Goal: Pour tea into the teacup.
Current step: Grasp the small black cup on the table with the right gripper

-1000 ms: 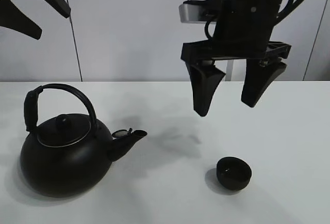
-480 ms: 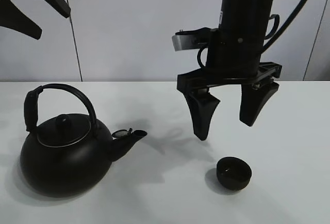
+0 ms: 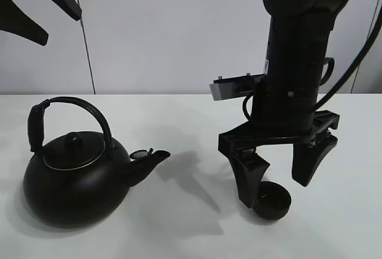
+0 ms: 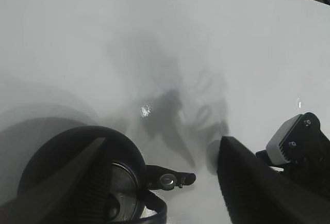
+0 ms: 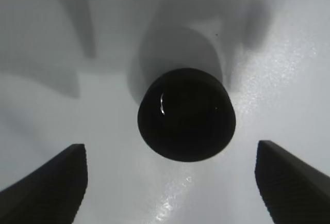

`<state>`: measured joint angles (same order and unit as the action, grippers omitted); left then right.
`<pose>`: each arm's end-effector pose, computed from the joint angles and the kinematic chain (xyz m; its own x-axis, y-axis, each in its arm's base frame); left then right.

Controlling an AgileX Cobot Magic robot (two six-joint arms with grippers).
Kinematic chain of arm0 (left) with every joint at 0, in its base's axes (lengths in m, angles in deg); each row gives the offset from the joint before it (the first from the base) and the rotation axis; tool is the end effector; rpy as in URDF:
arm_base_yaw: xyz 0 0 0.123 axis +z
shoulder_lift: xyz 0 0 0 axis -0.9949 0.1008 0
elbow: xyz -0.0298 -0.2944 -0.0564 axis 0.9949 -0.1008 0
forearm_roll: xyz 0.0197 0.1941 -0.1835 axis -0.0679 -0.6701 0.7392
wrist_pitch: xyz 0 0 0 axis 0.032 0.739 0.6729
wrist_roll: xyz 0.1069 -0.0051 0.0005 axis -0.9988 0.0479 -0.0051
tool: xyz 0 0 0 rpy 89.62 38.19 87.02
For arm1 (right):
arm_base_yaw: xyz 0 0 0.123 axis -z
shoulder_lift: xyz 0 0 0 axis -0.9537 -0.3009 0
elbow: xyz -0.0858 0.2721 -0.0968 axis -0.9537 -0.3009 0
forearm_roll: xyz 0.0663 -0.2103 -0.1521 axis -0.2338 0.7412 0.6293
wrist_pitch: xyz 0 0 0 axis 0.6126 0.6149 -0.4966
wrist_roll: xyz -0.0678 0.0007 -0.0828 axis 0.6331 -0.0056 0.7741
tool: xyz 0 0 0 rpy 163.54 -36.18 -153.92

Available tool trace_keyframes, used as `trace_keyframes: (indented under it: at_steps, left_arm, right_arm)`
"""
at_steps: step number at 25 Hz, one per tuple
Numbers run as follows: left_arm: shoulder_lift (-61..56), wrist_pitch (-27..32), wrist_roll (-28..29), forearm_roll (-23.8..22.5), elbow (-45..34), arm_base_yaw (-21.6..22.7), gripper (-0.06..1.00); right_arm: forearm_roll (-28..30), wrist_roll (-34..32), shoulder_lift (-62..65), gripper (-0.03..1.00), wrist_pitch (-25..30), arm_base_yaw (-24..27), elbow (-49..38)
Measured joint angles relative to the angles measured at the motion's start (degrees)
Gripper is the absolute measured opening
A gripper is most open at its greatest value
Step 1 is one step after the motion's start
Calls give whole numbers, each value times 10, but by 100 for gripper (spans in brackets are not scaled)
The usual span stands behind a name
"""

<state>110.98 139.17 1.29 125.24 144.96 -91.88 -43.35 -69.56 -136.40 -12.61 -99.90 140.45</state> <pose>0.3574 -0.0995 0.2965 -0.9124 -0.1472 -0.3820 0.0937 0.8333 -0.5449 0.3217 0.1733 0.1470 -0.8758 -0.4805 0.0461 -0.4781 0.8766 0.0547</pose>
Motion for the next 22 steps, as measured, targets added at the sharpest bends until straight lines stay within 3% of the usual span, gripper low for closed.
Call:
trace_keyframes:
  at_steps: [9, 22]
  left_arm:
    - [0, 0, 0, 0, 0, 0, 44]
    - [0, 0, 1, 0, 0, 0, 44]
  right_arm:
    - [12, -14, 0, 61, -75, 0, -23]
    - [21, -33, -38, 61, -92, 0, -23]
